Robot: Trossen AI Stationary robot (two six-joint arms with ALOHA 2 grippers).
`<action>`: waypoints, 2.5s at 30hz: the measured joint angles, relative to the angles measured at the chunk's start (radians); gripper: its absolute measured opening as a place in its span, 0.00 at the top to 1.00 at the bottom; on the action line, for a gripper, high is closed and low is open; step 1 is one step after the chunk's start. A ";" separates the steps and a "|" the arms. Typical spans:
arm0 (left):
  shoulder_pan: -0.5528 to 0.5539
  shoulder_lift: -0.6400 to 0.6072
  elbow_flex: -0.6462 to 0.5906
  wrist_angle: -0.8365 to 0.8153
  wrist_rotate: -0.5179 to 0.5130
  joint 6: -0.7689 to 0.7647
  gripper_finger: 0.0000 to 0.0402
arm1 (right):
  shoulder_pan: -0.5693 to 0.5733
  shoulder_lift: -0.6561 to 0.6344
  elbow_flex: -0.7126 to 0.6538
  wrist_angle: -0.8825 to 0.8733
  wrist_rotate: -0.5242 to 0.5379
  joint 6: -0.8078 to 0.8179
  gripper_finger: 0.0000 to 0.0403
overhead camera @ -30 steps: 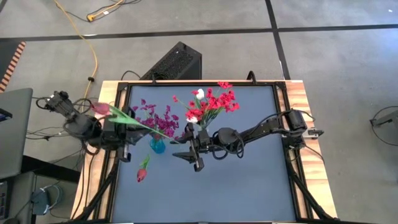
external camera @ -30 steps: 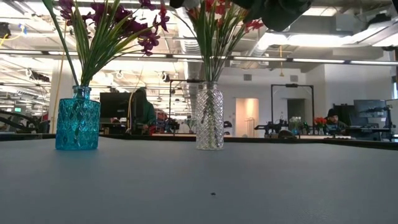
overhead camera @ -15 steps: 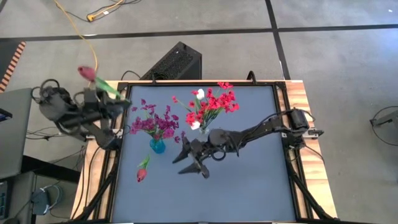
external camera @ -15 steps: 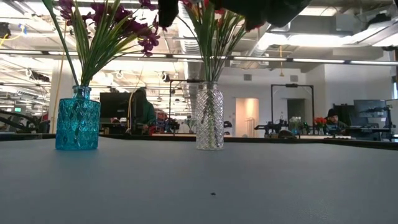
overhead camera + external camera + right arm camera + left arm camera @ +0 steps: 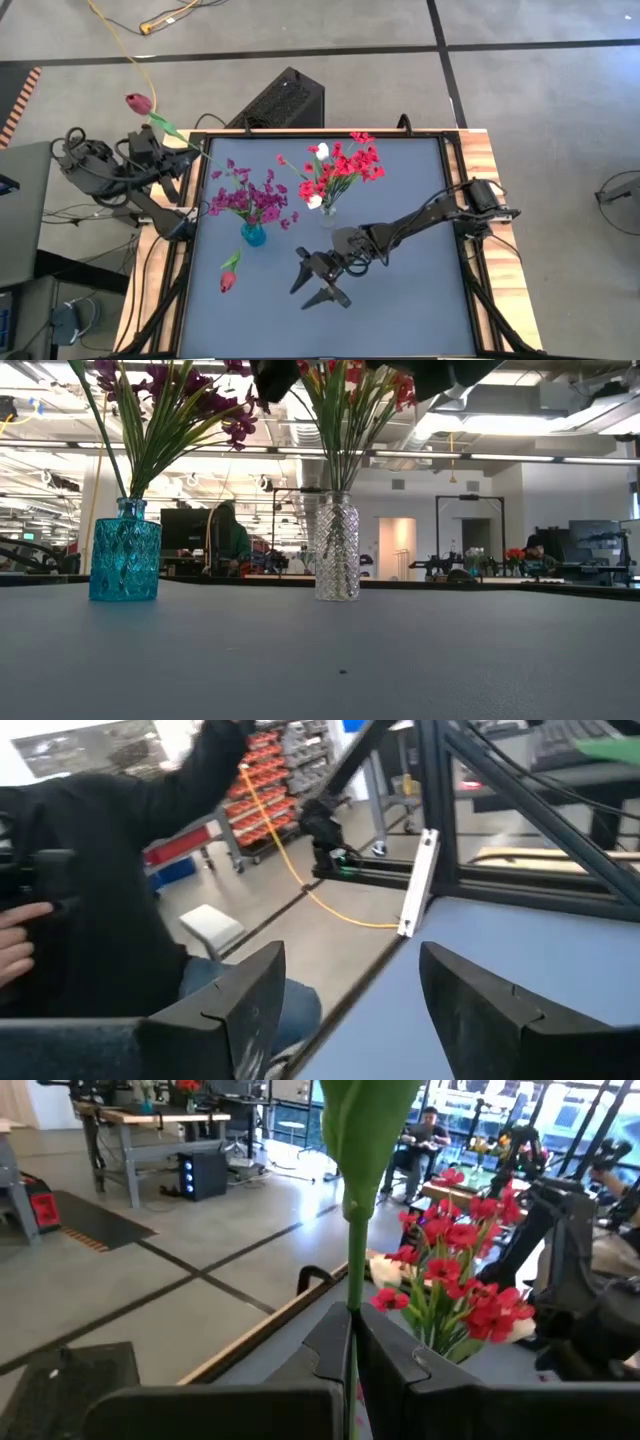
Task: Sort flowers into vase by color
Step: Put the red tulip into the blue vase
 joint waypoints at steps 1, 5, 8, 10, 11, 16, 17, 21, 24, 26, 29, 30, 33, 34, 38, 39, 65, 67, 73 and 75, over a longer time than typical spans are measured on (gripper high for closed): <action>0.000 0.000 0.000 -0.008 -0.003 0.000 1.00 | 0.000 -0.002 0.000 0.002 -0.014 -0.003 0.36; 0.000 -0.003 0.000 -0.033 -0.084 0.037 1.00 | 0.001 -0.017 0.000 -0.001 -0.084 -0.016 0.36; 0.000 -0.002 0.000 -0.038 -0.188 0.104 1.00 | 0.008 -0.039 0.000 -0.035 -0.100 -0.037 0.36; 0.001 -0.002 0.000 -0.044 -0.244 0.124 1.00 | 0.015 -0.053 0.000 -0.046 -0.102 -0.054 0.36; 0.001 -0.002 0.000 -0.055 -0.260 0.124 1.00 | 0.021 -0.062 0.000 -0.062 -0.103 -0.061 0.36; 0.023 0.003 -0.026 -0.160 -0.216 -0.063 1.00 | 0.048 -0.111 0.000 -0.187 -0.076 -0.102 0.36; 0.027 0.009 -0.051 -0.161 -0.214 -0.078 1.00 | 0.055 -0.121 0.000 -0.228 -0.048 -0.105 0.36; 0.057 0.030 -0.159 -0.111 -0.188 -0.086 1.00 | 0.088 -0.152 0.000 -0.377 0.094 -0.128 0.36; 0.110 0.050 -0.216 0.011 -0.184 0.020 1.00 | 0.110 -0.176 0.000 -0.442 0.171 -0.128 0.36; 0.162 0.062 -0.236 0.100 -0.159 0.134 1.00 | 0.126 -0.194 0.000 -0.472 0.211 -0.128 0.36; 0.265 0.099 -0.250 0.253 -0.108 0.323 1.00 | 0.152 -0.214 0.000 -0.510 0.272 -0.131 0.36; 0.307 0.114 -0.252 0.305 -0.075 0.398 1.00 | 0.162 -0.219 0.000 -0.526 0.292 -0.134 0.36; 0.453 0.157 -0.253 0.459 0.095 0.567 1.00 | 0.191 -0.234 0.000 -0.565 0.350 -0.148 0.36; 0.511 0.171 -0.253 0.497 0.158 0.609 1.00 | 0.202 -0.238 0.000 -0.577 0.370 -0.151 0.36; 0.752 0.197 -0.243 0.554 0.342 0.676 1.00 | 0.237 -0.239 0.000 -0.620 0.446 -0.153 0.36; 0.813 0.198 -0.238 0.555 0.410 0.662 1.00 | 0.245 -0.239 0.000 -0.628 0.461 -0.153 0.37; 1.340 0.369 -0.216 0.188 1.671 0.386 1.00 | 0.367 -0.244 0.000 -0.689 0.662 -0.187 0.57; 1.338 0.360 -0.216 0.161 1.706 0.385 1.00 | 0.367 -0.244 0.000 -0.689 0.661 -0.187 0.58; 1.313 0.336 -0.216 0.117 1.773 0.388 1.00 | 0.364 -0.244 0.000 -0.693 0.661 -0.191 0.58; 1.301 0.326 -0.216 0.117 1.775 0.389 1.00 | 0.364 -0.244 0.000 -0.693 0.661 -0.201 0.58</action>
